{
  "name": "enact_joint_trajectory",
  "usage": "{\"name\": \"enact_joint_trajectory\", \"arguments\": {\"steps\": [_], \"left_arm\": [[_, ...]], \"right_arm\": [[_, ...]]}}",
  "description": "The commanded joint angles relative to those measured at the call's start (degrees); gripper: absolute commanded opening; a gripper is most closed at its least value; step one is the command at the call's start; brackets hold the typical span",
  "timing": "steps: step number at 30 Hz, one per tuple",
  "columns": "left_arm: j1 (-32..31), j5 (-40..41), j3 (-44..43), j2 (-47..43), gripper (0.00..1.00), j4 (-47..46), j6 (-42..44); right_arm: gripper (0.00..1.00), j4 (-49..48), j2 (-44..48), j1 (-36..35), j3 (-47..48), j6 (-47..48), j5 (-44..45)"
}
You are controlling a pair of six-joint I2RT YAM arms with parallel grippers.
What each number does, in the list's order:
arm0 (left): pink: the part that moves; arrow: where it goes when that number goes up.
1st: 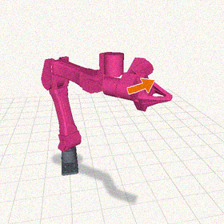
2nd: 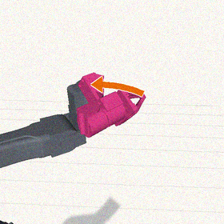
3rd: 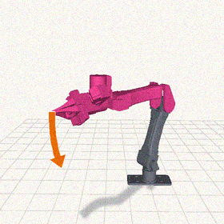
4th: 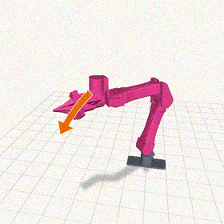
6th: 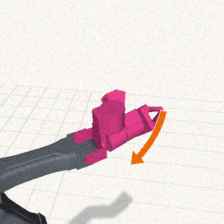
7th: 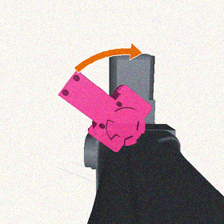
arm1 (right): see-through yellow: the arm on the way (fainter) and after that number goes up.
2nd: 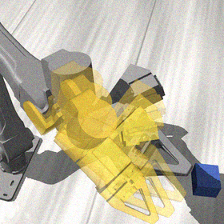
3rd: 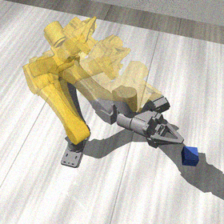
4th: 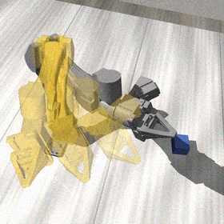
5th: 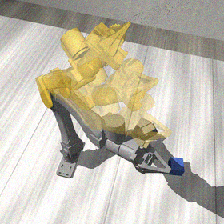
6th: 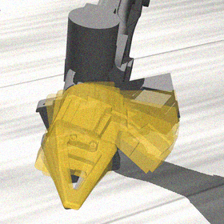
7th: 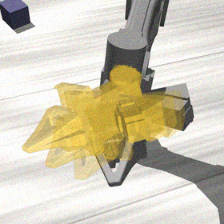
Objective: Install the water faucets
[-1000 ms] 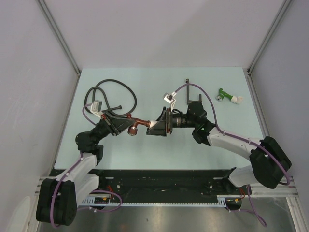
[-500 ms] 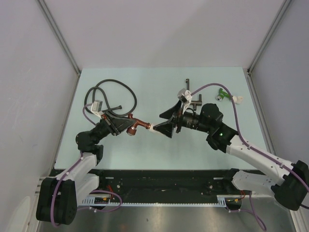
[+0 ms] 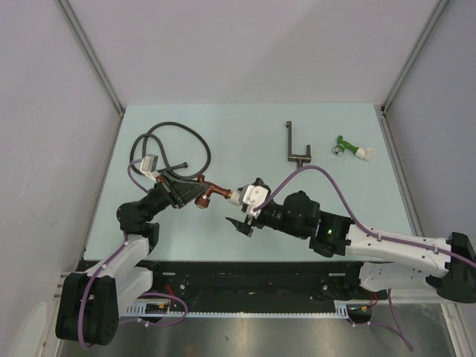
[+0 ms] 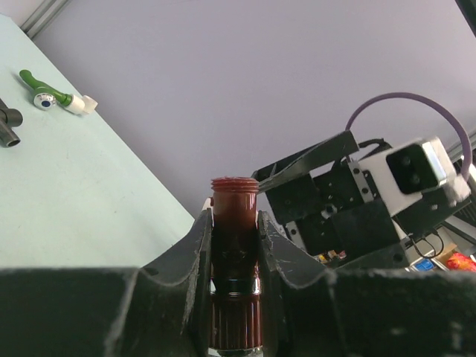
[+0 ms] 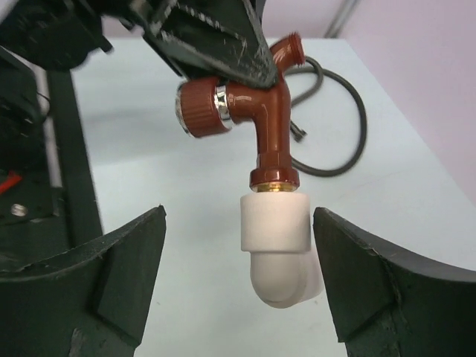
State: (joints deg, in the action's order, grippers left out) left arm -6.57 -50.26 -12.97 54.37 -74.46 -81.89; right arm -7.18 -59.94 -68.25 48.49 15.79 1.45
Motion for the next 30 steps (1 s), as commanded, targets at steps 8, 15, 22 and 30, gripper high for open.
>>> {"name": "enact_joint_trajectory", "arguments": {"steps": [8,15,22,30], "left_arm": [[0.4,0.5,-0.8,-0.5,0.00,-24.6,0.6],[0.4,0.4,-0.8,-0.7,0.00,-24.6,0.7],[0.4,0.4,-0.8,-0.8,0.00,-24.6,0.9],[0.4,0.4,-0.8,-1.3,0.00,-24.6,1.3]], "right_arm": [[0.70,-4.3,-8.8,-5.8,2.0,14.3,22.9],[0.10,-5.7,-6.9,-0.1,2.0,-0.8,5.3],[0.00,-12.0,-7.6,12.7,2.0,-29.5,-22.3],[0.00,-25.0,-15.1,21.7,2.0,-61.4,-40.8]]}}
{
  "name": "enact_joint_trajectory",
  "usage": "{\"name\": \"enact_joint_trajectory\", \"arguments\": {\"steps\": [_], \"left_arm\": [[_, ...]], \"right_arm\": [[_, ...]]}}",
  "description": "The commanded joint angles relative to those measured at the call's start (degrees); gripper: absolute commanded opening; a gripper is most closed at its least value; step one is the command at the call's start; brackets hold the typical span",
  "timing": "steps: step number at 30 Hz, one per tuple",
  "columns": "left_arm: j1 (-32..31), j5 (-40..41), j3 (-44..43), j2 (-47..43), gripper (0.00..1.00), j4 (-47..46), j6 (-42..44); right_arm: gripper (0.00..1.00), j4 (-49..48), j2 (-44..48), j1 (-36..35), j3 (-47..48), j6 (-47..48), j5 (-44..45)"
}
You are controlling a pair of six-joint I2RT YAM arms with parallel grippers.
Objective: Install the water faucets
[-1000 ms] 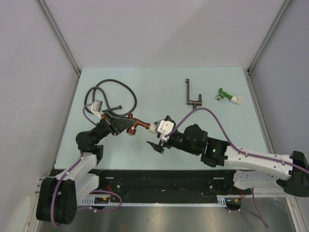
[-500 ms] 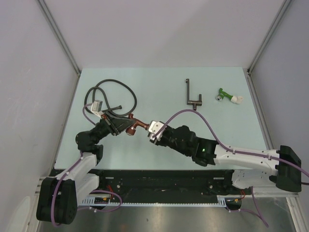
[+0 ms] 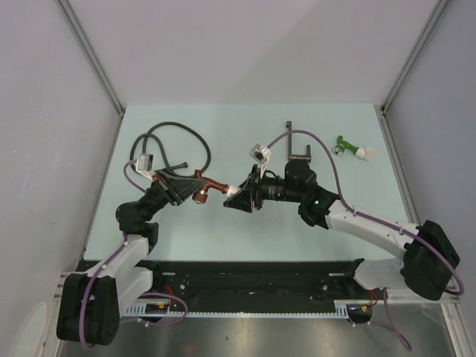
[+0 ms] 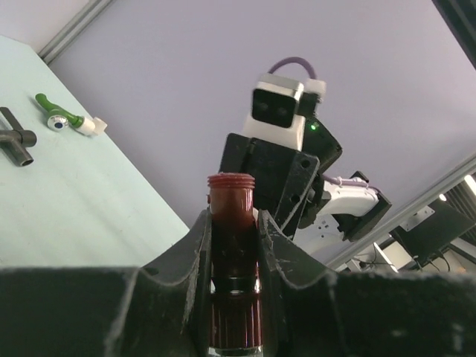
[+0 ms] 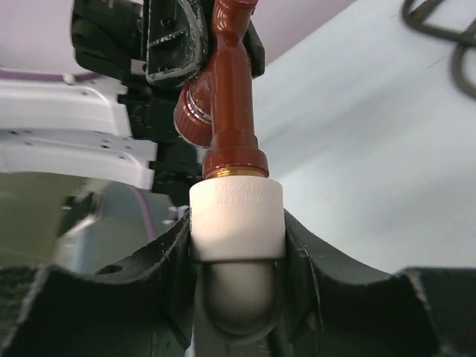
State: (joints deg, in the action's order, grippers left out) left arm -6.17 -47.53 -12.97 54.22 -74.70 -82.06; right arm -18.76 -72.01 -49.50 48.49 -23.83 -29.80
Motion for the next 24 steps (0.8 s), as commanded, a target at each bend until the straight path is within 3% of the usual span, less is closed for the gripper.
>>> {"name": "enact_joint_trajectory", "arguments": {"steps": [1,5,9,12,13,16,19,24], "left_arm": [[0.0,-2.3,-0.8,-1.2,0.00,-24.4,1.5],[0.0,-2.2,-0.8,-1.4,0.00,-24.4,1.6],[0.0,-2.3,-0.8,-1.5,0.00,-24.4,1.5],[-0.1,-2.2,-0.8,-1.5,0.00,-24.4,1.5],[0.0,-2.1,-0.7,-1.3,0.00,-24.4,1.4],[-0.1,-2.1,-0.7,-1.1,0.00,-24.4,1.3],[0.0,-2.1,-0.7,-1.0,0.00,-24.4,1.3],[0.0,-2.1,-0.7,-0.6,0.00,-24.4,1.3]], "right_arm": [[0.00,-16.0,-4.3,3.7,2.0,-24.0,-10.6],[0.00,-20.8,-7.7,4.1,1.8,-30.5,-12.6],[0.08,-15.5,-5.7,4.1,1.9,-26.5,-8.9],[0.34,-9.0,-1.8,4.1,1.9,-19.0,-3.6],[0.48,-7.4,-0.9,4.0,1.9,-17.1,-2.4],[0.70,-2.0,3.0,3.9,1.8,-9.3,2.1],[0.82,2.0,6.1,3.7,1.8,-2.3,5.4],[0.86,7.1,9.9,0.3,1.8,12.1,11.9]]}}
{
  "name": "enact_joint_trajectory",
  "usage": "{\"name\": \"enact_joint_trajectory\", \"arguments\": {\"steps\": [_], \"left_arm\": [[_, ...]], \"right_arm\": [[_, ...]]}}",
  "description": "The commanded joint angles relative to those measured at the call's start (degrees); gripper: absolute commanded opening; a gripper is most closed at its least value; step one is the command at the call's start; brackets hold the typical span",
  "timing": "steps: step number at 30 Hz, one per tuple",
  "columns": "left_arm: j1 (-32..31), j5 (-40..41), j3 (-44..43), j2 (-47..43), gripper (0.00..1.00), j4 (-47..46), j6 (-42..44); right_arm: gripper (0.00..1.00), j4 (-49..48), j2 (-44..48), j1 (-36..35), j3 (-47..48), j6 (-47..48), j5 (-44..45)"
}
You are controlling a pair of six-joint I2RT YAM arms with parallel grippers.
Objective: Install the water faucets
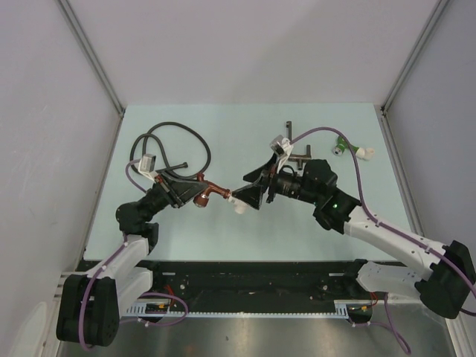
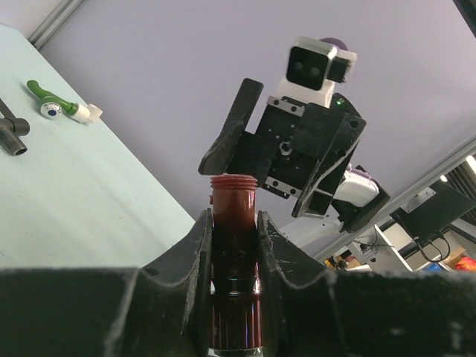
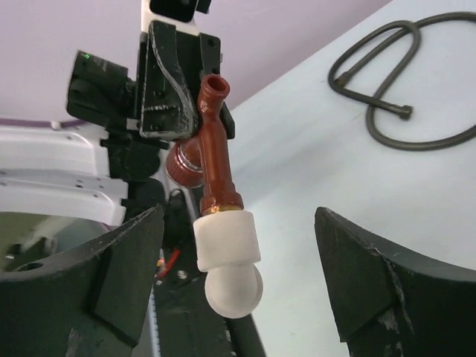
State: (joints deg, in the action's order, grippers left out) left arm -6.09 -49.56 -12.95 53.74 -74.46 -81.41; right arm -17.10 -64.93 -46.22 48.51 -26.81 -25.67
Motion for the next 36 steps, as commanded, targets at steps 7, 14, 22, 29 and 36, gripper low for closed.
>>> {"name": "enact_joint_trajectory", "arguments": {"steps": [7,14,22,29,36], "left_arm": [[-0.1,0.1,-0.7,0.0,0.00,-24.6,0.5],[-0.1,-0.1,-0.7,-0.1,0.00,-24.6,0.5],[-0.1,0.0,-0.7,-0.4,0.00,-24.6,0.5],[-0.1,-0.2,-0.8,-0.6,0.00,-24.5,0.4],[-0.1,-0.1,-0.8,-0.6,0.00,-24.6,0.4]], "right_arm": [[0.93,11.1,6.7,-18.6,1.8,45.0,28.9],[0.95,10.3,3.1,-29.5,1.8,61.5,46.9],[0.95,0.9,-7.0,-34.6,0.5,73.6,63.4],[0.84,-7.9,-10.5,-35.1,-1.0,79.0,68.4],[0.20,-5.4,-7.7,-35.1,-0.8,74.2,62.7]]}}
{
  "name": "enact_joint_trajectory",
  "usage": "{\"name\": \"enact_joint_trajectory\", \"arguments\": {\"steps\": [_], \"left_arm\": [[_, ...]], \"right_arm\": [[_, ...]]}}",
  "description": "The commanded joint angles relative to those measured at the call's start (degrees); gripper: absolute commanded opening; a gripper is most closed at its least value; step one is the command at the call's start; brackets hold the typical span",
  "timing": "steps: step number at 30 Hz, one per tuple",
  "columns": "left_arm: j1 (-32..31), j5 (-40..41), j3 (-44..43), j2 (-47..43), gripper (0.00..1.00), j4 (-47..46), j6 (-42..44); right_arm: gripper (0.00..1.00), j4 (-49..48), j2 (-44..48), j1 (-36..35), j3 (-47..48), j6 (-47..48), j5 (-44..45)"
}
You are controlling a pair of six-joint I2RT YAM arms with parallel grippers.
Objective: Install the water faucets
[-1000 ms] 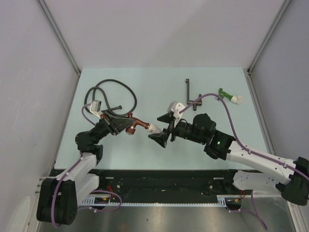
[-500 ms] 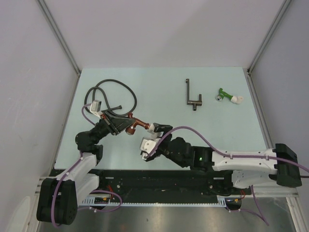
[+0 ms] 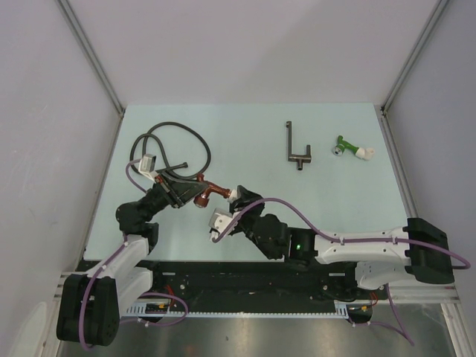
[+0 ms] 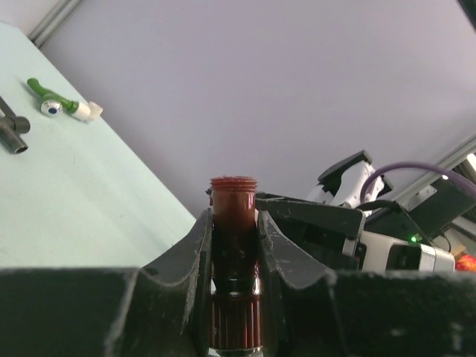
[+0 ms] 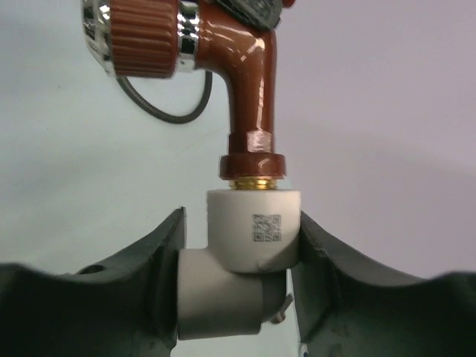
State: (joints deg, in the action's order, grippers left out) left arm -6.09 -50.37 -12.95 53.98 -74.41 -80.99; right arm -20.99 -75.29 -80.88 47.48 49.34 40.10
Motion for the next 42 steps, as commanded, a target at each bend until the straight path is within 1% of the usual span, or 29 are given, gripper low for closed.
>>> {"name": "enact_joint_trajectory", "arguments": {"steps": [1,3,4,5,6,7,8,9,10,11,12,13,14,15,16,18,19,21,22,27,29,30,32,33,35,36,39,40,42], "left_arm": [[-0.1,0.6,-0.8,-0.8,0.00,-24.6,0.0],[-0.1,0.7,-0.8,-0.7,0.00,-24.6,0.0],[-0.1,0.7,-0.8,-0.7,0.00,-24.6,0.0],[-0.1,0.6,-0.8,-0.7,0.00,-24.6,0.0],[-0.1,0.7,-0.8,-0.6,0.01,-24.6,0.0],[-0.1,0.6,-0.8,-0.7,0.00,-24.6,0.0],[-0.1,0.6,-0.8,-0.7,0.00,-24.6,0.1],[-0.2,0.7,-0.8,-0.6,0.00,-24.6,0.1],[-0.1,0.6,-0.8,-0.5,0.00,-24.6,0.1],[-0.1,0.6,-0.8,-0.5,0.00,-24.6,0.2],[-0.1,0.6,-0.8,-0.6,0.00,-24.6,0.3],[-0.1,0.7,-0.8,-0.6,0.00,-24.6,0.3],[-0.1,0.6,-0.8,-0.5,0.00,-24.6,0.3],[-0.1,0.7,-0.8,-0.5,0.00,-24.6,0.3],[-0.1,0.6,-0.8,-0.5,0.00,-24.6,0.4],[-0.1,0.6,-0.8,-0.6,0.00,-24.6,0.4],[-0.1,0.6,-0.8,-0.7,0.00,-24.6,0.6],[-0.1,0.6,-0.8,-0.8,0.00,-24.6,0.6],[-0.1,0.5,-0.8,-0.8,0.00,-24.6,0.6],[-0.1,0.6,-0.8,-0.9,0.00,-24.6,0.6],[-0.1,0.5,-0.8,-0.9,0.00,-24.6,0.6],[-0.2,0.6,-0.8,-0.8,0.00,-24.6,0.6],[-0.1,0.6,-0.8,-0.7,0.00,-24.6,0.5],[-0.2,0.5,-0.8,-0.8,0.00,-24.6,0.4],[-0.1,0.6,-0.8,-0.6,0.00,-24.6,0.3],[-0.1,0.6,-0.8,-0.6,0.00,-24.6,0.3],[-0.1,0.6,-0.8,-0.6,0.00,-24.6,0.3],[-0.1,0.6,-0.8,-0.6,0.00,-24.6,0.3],[-0.1,0.6,-0.8,-0.5,0.00,-24.6,0.3]], "right_arm": [[0.15,-0.7,3.5,-0.2,0.3,-3.3,-5.7],[0.05,3.4,5.9,0.4,1.0,-8.5,-9.1],[0.03,5.2,6.8,1.1,2.2,-10.5,-13.5],[0.01,8.2,7.6,2.6,2.6,-15.1,-16.2],[0.00,9.3,9.2,3.8,3.0,-17.4,-19.0],[0.00,10.2,10.0,4.9,3.7,-19.7,-25.2],[0.00,11.5,10.4,7.8,4.0,-25.6,-28.8],[0.00,12.1,10.9,9.7,4.4,-28.5,-32.4],[0.00,12.4,11.4,11.3,4.7,-31.7,-39.2],[0.00,11.9,11.6,13.0,4.8,-34.6,-43.2],[0.00,11.4,11.6,16.3,4.8,-41.4,-46.6],[0.00,10.7,11.4,18.5,4.7,-45.0,-53.0],[0.00,9.0,11.0,20.5,4.9,-48.8,-56.1],[0.00,8.0,10.3,24.4,4.8,-57.4,-59.1],[0.00,5.9,9.1,26.3,4.8,-61.3,-64.8],[0.00,4.0,7.4,29.6,4.8,-69.4,-69.2],[0.00,3.0,6.7,31.9,4.8,-76.2,-72.7],[0.00,-0.2,3.9,33.9,4.8,-81.6,-76.5],[0.00,-3.1,2.9,35.0,4.7,-86.1,-80.1],[0.00,-8.4,-2.7,36.1,4.8,-94.4,-84.5],[0.06,-8.0,-3.5,36.6,4.7,-94.3,-84.4],[0.16,-7.2,-3.2,36.7,4.7,-93.4,-83.7],[0.27,-3.2,-1.8,36.3,4.9,-90.3,-79.4],[0.42,-1.6,-0.8,36.2,4.8,-86.5,-77.5],[0.55,3.0,2.5,36.1,4.8,-82.8,-71.7],[0.66,4.1,3.7,35.7,4.9,-78.9,-70.2],[0.77,7.7,7.9,34.2,4.8,-73.1,-64.1],[0.80,9.0,8.7,33.6,4.9,-68.6,-62.8],[0.84,10.1,10.9,31.7,4.8,-64.7,-58.1]]}}
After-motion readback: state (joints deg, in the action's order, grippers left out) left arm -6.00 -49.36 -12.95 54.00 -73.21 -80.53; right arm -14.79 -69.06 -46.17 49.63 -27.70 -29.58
